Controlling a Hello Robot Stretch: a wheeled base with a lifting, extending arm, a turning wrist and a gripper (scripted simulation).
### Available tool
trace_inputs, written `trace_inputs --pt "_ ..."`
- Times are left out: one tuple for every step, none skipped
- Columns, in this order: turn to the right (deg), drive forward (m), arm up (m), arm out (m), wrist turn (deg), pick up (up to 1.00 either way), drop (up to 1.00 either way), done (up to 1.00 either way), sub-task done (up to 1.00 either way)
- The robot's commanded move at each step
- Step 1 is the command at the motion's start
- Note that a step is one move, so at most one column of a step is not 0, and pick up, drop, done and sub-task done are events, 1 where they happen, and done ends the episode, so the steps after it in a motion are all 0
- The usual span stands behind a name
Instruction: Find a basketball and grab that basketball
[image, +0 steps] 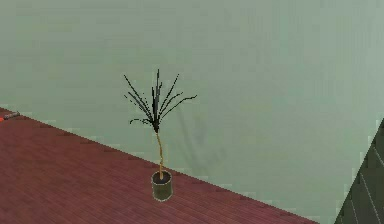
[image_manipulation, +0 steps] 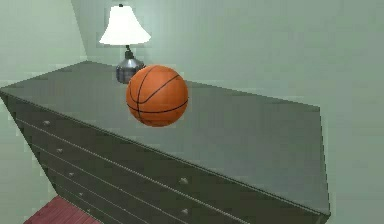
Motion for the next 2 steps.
trace_inputs --pt "0.0 0.0 0.38 0.0 0.0 0.0 0.0 0.0 0.0" --pt "0.0 0.0 0.0 0.3 0.0 0.0 0.0 0.0 0.0"
